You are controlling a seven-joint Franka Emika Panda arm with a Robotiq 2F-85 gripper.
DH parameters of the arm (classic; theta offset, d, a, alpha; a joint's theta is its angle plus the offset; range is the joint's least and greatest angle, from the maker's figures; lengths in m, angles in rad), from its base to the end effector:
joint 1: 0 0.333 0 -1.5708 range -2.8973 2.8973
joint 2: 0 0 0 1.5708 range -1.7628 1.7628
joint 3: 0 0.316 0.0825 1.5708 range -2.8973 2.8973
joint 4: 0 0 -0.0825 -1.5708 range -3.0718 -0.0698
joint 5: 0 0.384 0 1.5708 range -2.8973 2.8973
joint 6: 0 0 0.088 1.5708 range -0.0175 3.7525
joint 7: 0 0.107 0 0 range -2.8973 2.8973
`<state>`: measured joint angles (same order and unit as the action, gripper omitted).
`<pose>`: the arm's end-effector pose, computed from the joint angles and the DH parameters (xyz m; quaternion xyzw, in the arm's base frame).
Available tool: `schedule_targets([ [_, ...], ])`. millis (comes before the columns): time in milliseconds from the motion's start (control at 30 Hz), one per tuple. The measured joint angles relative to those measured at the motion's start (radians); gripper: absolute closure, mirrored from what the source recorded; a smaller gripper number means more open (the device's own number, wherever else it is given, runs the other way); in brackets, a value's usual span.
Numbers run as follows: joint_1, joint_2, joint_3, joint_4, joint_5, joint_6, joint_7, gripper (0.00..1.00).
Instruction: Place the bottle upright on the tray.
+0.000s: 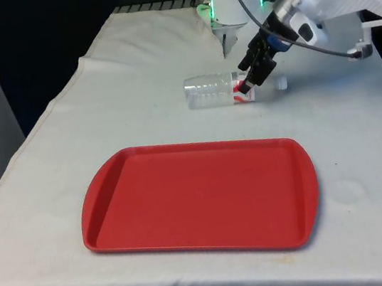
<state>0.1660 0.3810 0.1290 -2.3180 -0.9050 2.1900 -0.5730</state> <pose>0.4573 0.1137 0.1538 0.6559 0.6744 -0.2521 0.2265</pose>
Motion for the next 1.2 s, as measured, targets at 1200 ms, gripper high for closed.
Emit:
schedule_targets([
  [1200, -0.001, 0.022, 0.004, 0.009, 0.0, -0.007, 0.017, 0.0],
])
